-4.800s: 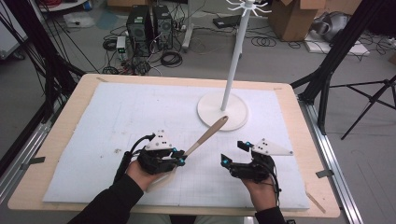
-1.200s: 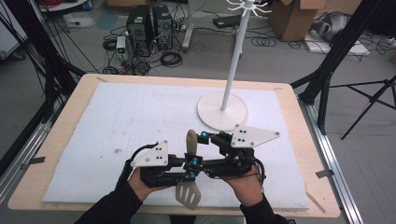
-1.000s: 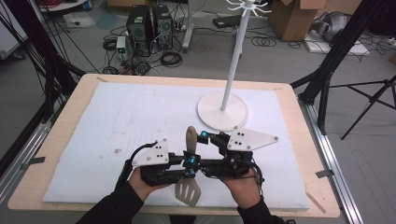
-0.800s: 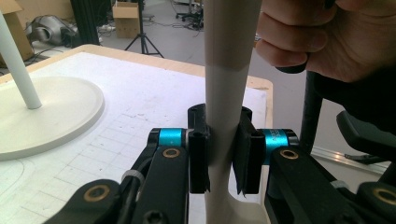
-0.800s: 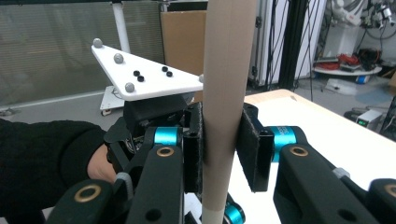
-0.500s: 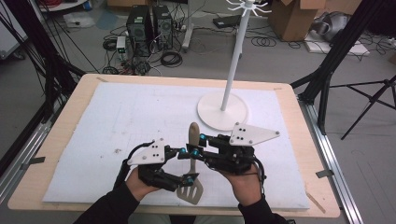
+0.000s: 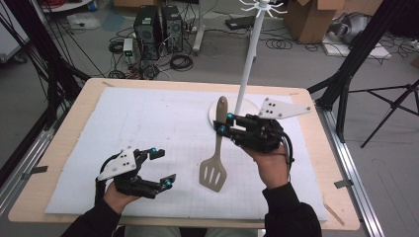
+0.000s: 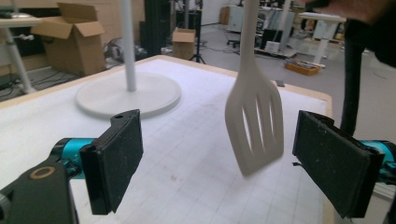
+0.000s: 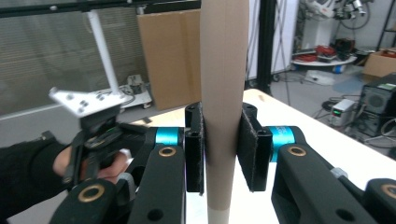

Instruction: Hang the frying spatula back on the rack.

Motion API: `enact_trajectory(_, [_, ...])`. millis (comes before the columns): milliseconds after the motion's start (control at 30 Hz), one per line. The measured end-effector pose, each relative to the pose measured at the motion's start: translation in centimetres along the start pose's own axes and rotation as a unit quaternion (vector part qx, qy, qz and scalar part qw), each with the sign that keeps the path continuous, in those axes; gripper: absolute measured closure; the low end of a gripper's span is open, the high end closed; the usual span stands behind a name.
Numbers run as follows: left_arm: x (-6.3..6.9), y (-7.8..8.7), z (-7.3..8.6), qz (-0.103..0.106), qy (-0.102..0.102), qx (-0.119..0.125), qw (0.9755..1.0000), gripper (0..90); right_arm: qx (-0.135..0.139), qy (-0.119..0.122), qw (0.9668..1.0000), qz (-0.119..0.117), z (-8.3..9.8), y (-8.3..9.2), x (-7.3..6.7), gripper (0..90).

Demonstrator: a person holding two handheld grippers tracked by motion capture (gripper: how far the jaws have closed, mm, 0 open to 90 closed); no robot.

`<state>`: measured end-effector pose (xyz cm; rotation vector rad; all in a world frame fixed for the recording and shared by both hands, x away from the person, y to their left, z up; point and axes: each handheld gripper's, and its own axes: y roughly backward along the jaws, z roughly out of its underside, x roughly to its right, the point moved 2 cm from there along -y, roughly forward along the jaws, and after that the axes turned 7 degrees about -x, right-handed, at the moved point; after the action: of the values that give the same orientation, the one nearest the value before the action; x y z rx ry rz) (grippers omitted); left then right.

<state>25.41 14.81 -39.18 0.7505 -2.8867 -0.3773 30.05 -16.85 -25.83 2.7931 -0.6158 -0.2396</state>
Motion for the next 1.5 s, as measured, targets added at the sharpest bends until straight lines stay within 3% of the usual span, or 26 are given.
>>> enact_trajectory(133, [-0.6,0.5,1.2,-0.007,0.022,-0.012,0.9997,16.2,-0.004,0.001,0.9999,0.012,-1.2,-0.1,1.8,74.0])
enact_trajectory(400, [-1.1,0.9,2.2,-0.019,0.037,-0.01,0.9991,16.4,-0.002,0.006,0.9993,0.036,-4.4,0.2,5.1,74.0])
enact_trajectory(533, [-0.9,0.7,2.6,-0.011,0.036,-0.02,0.9991,16.5,0.0,0.006,0.999,0.045,-5.9,0.6,6.6,74.0])
enact_trajectory(900, [-1.3,0.9,2.6,-0.01,0.049,-0.008,0.9987,16.6,0.025,-0.017,0.9971,0.07,-9.3,1.6,11.3,74.0])
enact_trajectory(1133, [-1.5,0.9,2.6,-0.007,0.053,-0.005,0.9986,16.6,0.019,-0.03,0.9967,0.073,-10.2,1.5,13.4,74.0])
enact_trajectory(1500, [-1.7,1.1,2.6,-0.011,0.056,-0.002,0.9983,16.7,0.018,-0.061,0.9954,0.072,-9.5,1.2,15.6,74.0])
